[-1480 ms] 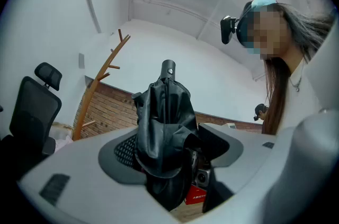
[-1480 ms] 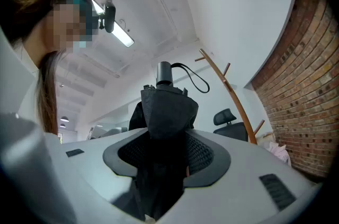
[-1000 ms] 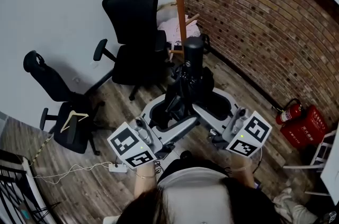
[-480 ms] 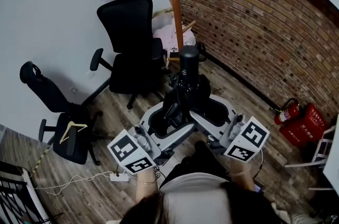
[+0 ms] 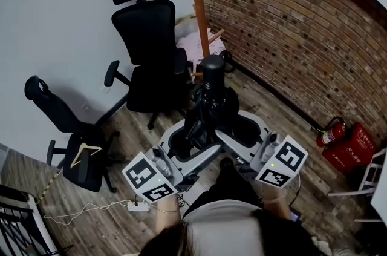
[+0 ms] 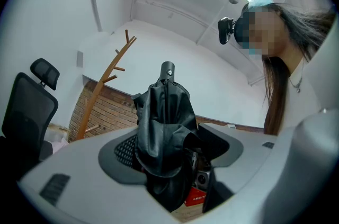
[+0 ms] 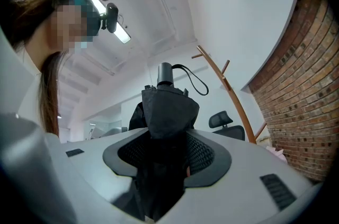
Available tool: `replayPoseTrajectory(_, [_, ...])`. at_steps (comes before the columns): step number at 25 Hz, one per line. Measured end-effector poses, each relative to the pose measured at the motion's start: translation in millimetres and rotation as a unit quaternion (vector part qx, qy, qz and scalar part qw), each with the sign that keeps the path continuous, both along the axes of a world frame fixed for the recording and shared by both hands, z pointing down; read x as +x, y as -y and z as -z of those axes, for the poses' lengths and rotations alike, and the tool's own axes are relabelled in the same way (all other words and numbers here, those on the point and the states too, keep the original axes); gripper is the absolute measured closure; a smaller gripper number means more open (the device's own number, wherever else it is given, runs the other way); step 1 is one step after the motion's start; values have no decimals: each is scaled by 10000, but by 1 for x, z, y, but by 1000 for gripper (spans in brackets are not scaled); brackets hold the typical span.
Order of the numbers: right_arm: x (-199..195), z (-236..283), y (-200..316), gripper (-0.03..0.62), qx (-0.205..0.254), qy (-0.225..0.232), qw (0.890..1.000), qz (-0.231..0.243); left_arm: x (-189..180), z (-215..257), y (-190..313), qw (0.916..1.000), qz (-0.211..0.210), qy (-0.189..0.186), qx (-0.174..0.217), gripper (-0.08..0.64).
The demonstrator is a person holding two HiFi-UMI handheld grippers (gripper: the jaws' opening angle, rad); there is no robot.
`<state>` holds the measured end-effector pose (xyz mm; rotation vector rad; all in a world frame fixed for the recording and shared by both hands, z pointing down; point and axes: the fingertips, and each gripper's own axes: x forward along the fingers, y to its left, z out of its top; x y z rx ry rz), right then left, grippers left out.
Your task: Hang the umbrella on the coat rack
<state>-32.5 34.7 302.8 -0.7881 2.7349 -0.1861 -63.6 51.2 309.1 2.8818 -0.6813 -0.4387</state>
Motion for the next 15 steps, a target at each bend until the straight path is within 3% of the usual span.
replayPoseTrajectory(15, [14, 15, 53, 382, 177, 40, 9995, 240, 14, 15, 51, 9995, 249, 68, 180, 241])
